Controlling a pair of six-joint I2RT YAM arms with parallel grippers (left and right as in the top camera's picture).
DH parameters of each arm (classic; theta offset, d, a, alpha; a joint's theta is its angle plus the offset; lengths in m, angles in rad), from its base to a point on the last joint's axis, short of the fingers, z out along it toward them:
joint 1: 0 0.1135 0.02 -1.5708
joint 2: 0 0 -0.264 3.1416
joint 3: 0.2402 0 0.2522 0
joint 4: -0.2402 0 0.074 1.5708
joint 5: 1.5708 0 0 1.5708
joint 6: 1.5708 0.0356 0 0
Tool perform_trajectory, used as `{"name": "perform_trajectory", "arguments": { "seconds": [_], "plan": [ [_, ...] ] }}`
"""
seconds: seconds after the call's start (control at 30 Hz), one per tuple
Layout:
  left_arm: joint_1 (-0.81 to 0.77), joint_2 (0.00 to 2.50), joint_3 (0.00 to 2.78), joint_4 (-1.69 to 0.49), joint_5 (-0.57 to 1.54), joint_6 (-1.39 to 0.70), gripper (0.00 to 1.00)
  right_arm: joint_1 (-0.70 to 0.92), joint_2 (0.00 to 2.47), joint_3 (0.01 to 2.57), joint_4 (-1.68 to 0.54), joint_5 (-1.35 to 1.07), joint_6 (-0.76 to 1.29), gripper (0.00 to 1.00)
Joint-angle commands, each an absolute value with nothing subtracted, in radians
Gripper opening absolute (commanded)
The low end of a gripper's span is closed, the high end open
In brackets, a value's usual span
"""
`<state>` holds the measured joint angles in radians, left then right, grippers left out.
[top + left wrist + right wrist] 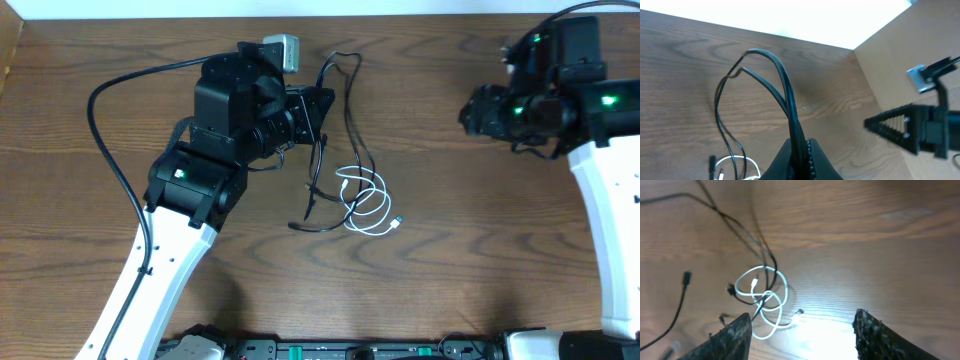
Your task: Untangle cables
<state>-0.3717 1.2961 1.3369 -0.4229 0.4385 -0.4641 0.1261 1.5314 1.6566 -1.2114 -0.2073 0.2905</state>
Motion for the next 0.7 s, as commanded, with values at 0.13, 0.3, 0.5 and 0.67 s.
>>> {"name": "perform_trajectory", "arguments": {
  "seconds": [0.13,0.3,0.5,0.67],
  "plan": [
    [-0.368,1.29,1.345,-0.418,0.406,-0.47,0.07,0.267,1.556,1.45,-1.061,-0.3,0.243,0.59],
    [-0.358,1.291,1.345,-0.422,0.406,-0.48,0.07,0.345,1.622,1.371,-0.932,-0.31,0.253,0.57],
    [-0.348,1.291,1.345,-0.449,0.406,-0.511,0.08,0.414,1.75,1.368,-0.824,-0.322,0.205,0.54],
    [-0.348,1.291,1.345,-0.464,0.406,-0.541,0.08,0.461,1.845,1.368,-0.774,-0.385,0.109,0.52]
  ]
}}
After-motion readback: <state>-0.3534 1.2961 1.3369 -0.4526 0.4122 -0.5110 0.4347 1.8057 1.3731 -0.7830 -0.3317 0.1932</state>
